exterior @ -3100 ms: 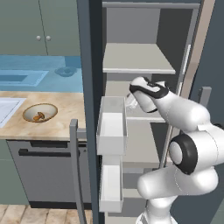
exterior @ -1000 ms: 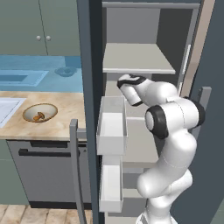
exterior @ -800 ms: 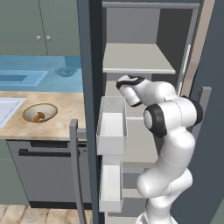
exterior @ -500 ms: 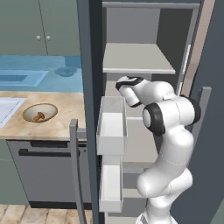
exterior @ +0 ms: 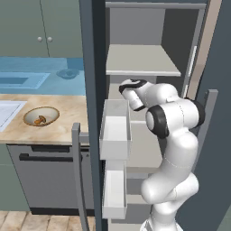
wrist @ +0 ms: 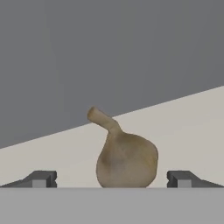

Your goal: Take the garlic, mango, and mushroom from the freezer and place them in the bowl on the counter.

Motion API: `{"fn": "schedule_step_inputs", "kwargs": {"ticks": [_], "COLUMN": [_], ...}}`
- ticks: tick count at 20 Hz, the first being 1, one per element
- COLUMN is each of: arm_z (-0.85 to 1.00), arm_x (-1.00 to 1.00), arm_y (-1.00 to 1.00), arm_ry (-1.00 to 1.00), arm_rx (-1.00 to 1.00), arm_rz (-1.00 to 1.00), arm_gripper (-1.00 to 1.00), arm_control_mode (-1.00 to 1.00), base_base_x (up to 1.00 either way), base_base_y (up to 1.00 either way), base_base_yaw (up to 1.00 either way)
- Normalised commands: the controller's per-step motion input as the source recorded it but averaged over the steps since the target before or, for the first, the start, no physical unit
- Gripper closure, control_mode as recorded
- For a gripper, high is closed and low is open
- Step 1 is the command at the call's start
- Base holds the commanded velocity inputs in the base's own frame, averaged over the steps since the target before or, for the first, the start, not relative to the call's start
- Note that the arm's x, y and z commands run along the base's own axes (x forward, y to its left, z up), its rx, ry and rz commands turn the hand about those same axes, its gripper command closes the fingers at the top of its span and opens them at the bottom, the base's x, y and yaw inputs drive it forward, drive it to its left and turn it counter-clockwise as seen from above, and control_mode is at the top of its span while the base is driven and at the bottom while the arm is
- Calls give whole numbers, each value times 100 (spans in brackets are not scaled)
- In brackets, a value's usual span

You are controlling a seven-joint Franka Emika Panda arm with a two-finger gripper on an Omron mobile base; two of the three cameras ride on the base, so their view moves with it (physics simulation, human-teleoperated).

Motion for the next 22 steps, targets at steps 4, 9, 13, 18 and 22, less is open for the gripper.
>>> {"fn": "schedule_step_inputs", "kwargs": {"ticks": [4,9,13,18,22], "arm_z": [-1,-9,-16,-25,-33], "arm_x": [12,19,26,33,24], "arm_y": [0,4,9,25,28], "arm_ry": [0,1,3,7,8], "arm_rx": [0,0,0,0,0], "arm_rz": [0,0,0,0,0], "arm_gripper": [-100,-100,100,100,100], "arm_control_mode": [-100,-100,-100,-100,-100], "base_base_x": [0,0,0,0,0], "base_base_y": [0,0,0,0,0], "base_base_yaw": [0,0,0,0,0]}}
